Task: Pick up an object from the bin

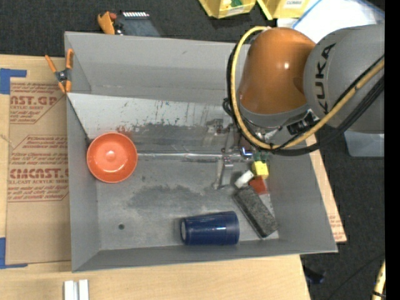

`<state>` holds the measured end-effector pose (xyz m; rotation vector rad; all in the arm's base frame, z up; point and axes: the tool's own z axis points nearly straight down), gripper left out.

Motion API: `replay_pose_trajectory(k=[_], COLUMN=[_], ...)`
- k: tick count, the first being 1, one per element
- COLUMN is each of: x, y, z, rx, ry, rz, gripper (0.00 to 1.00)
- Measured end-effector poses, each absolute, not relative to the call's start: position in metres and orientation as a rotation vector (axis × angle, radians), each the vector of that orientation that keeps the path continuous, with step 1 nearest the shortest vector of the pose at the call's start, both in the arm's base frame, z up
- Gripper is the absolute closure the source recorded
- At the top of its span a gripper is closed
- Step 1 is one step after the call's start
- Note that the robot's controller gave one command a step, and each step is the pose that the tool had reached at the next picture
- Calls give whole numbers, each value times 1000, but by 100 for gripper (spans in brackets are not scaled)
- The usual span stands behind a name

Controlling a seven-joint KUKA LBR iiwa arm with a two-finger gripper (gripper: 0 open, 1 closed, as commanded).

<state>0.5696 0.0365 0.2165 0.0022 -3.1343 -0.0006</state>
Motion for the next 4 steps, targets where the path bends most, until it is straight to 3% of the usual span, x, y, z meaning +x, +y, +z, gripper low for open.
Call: replay_pose_trajectory(k=[1, 2, 3, 4], x=[571, 538, 488, 482], y=[36, 33, 32, 34], z=[220, 159, 154, 122], rx=[1, 206, 306, 458], ry=[-3141, -3134, -3122, -3100], rz=[-1, -1, -2, -3], gripper=[0, 0, 0, 0])
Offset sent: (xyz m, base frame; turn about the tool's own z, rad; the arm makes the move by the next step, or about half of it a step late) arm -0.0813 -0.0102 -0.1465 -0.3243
